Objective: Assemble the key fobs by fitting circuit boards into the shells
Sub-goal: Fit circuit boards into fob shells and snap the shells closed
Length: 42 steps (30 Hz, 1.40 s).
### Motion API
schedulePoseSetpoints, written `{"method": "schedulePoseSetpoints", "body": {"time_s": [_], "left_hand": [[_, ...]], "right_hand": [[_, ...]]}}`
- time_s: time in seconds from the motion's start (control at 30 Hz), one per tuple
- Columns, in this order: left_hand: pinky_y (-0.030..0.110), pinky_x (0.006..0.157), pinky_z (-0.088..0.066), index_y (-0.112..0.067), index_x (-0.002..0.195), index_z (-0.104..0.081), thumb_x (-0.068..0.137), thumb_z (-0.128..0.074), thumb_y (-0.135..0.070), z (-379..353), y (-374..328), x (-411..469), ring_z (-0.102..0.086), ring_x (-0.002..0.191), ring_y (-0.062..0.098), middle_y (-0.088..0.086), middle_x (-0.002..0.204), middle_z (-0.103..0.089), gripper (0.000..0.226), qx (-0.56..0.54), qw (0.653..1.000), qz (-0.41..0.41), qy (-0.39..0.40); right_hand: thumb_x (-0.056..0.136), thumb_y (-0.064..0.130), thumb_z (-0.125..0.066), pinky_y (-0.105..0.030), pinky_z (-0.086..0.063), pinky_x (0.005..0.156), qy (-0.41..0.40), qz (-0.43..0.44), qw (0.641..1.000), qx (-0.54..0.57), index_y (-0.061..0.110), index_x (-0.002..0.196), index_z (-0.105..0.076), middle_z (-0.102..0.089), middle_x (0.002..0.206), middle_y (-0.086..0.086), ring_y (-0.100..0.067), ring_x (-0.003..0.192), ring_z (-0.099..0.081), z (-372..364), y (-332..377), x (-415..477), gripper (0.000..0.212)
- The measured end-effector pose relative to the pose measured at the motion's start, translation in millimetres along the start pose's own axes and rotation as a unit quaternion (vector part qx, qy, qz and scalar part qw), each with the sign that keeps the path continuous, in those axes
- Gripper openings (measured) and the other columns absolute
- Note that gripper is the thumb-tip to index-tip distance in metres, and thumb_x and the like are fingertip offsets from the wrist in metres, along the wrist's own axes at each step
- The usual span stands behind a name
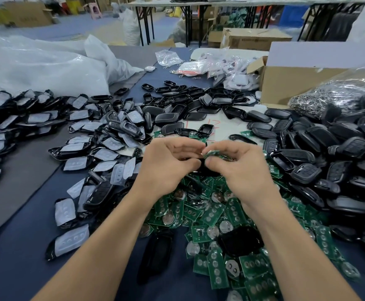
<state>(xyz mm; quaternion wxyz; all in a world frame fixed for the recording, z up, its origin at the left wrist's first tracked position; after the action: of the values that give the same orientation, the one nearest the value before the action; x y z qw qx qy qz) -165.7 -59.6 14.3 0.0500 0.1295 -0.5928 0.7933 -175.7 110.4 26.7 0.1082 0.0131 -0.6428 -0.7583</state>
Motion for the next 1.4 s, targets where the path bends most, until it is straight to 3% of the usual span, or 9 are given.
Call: {"method": "schedulePoseSetpoints", "body": {"time_s": [0.1, 0.3, 0.43, 0.6, 0.77, 0.93, 1.03, 1.13, 1.4], "left_hand": [[0.024, 0.081, -0.062, -0.022, 0.099, -0.08, 0.074, -0.085, 0.013, 6, -1, 2, -0.08, 0.089, 0.017, -0.001, 0.096, -0.082, 0.043, -0.093, 0.995, 0.007, -0.038], [0.023, 0.082, -0.061, -0.02, 0.107, -0.079, 0.082, -0.084, 0.001, 1, -2, 0, -0.079, 0.097, 0.018, 0.001, 0.101, -0.082, 0.032, -0.18, 0.979, 0.05, -0.082], [0.024, 0.085, -0.062, -0.035, 0.111, -0.079, 0.083, -0.087, -0.028, 0, -5, -3, -0.076, 0.097, 0.003, -0.017, 0.103, -0.08, 0.03, -0.025, 0.997, 0.036, -0.063], [0.019, 0.081, -0.061, -0.035, 0.104, -0.083, 0.08, -0.086, -0.025, -14, -14, -12, -0.075, 0.084, -0.004, -0.021, 0.088, -0.079, 0.026, 0.084, 0.995, -0.022, -0.038], [0.008, 0.075, -0.056, -0.052, 0.093, -0.078, 0.082, -0.083, -0.014, -5, -13, -7, -0.073, 0.081, -0.009, -0.031, 0.083, -0.075, 0.04, 0.059, 0.991, 0.002, -0.119], [0.029, 0.072, -0.058, -0.059, 0.097, -0.077, 0.09, -0.073, -0.021, -5, -6, -5, -0.071, 0.071, 0.005, -0.013, 0.078, -0.078, 0.038, 0.077, 0.993, 0.055, -0.069], [0.039, 0.077, -0.066, -0.05, 0.09, -0.08, 0.096, -0.069, -0.021, -7, -4, -3, -0.076, 0.074, 0.013, -0.009, 0.078, -0.078, 0.031, 0.079, 0.994, 0.073, -0.022], [0.024, 0.071, -0.064, -0.049, 0.087, -0.078, 0.096, -0.071, -0.014, -6, -4, -2, -0.077, 0.073, 0.007, -0.013, 0.078, -0.079, 0.037, 0.053, 0.996, 0.068, -0.015], [0.027, 0.076, -0.065, -0.052, 0.089, -0.081, 0.085, -0.074, -0.007, -4, -1, -2, -0.078, 0.072, 0.012, -0.01, 0.076, -0.08, 0.045, 0.043, 0.996, 0.077, 0.002]], "right_hand": [[0.079, -0.005, -0.08, -0.025, -0.052, 0.094, 0.074, -0.046, 0.996, 0.009, 0.029, 0.076, -0.083, -0.078, 0.107, 0.01, 0.003, 0.105, -0.068, -2, -4, 0, 0.033], [0.08, -0.005, -0.081, -0.02, -0.057, 0.07, 0.007, -0.029, 0.999, 0.042, 0.021, 0.08, -0.082, -0.079, 0.077, 0.0, -0.009, 0.071, -0.072, -3, -3, -2, 0.026], [0.082, -0.009, -0.078, -0.02, -0.058, 0.062, -0.098, -0.042, 0.979, 0.175, 0.025, 0.072, -0.082, -0.078, 0.074, -0.001, -0.011, 0.066, -0.073, 0, -2, -1, 0.036], [0.086, -0.007, -0.076, -0.029, -0.063, 0.066, -0.129, -0.089, 0.956, 0.25, 0.018, 0.078, -0.079, -0.079, 0.079, -0.006, -0.016, 0.071, -0.074, -8, -8, -1, 0.026], [0.094, 0.004, -0.072, -0.027, -0.061, 0.074, -0.161, -0.041, 0.974, 0.155, 0.026, 0.079, -0.081, -0.079, 0.083, -0.002, -0.019, 0.077, -0.076, -3, -12, 2, 0.028], [0.094, 0.022, -0.074, -0.016, -0.04, 0.047, -0.161, 0.046, 0.986, -0.028, 0.035, 0.093, -0.073, -0.073, 0.067, 0.01, -0.002, 0.048, -0.054, 5, -7, 0, 0.014], [0.084, 0.022, -0.085, -0.013, -0.048, 0.052, -0.161, 0.063, 0.984, -0.043, 0.029, 0.083, -0.072, -0.073, 0.066, 0.013, -0.003, 0.053, -0.065, 4, -2, -2, 0.015], [0.077, 0.023, -0.091, -0.011, -0.05, 0.06, -0.188, 0.08, 0.975, -0.09, 0.03, 0.074, -0.075, -0.072, 0.069, 0.02, -0.001, 0.062, -0.067, 8, 0, -4, 0.017], [0.082, 0.018, -0.087, -0.021, -0.057, 0.068, -0.155, 0.131, 0.968, -0.147, 0.03, 0.083, -0.078, -0.072, 0.079, 0.024, -0.002, 0.071, -0.069, 9, 0, -3, 0.014]]}}
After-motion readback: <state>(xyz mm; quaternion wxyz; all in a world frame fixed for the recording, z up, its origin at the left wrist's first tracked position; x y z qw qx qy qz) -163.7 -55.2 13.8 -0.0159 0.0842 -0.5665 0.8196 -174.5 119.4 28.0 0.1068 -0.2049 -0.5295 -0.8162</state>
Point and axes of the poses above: each hand's wrist, its own x-axis towards the middle knuckle, its own z-axis out of the back of the hand, y = z × x, the point moved 3 cm from there along x, towards the middle knuckle
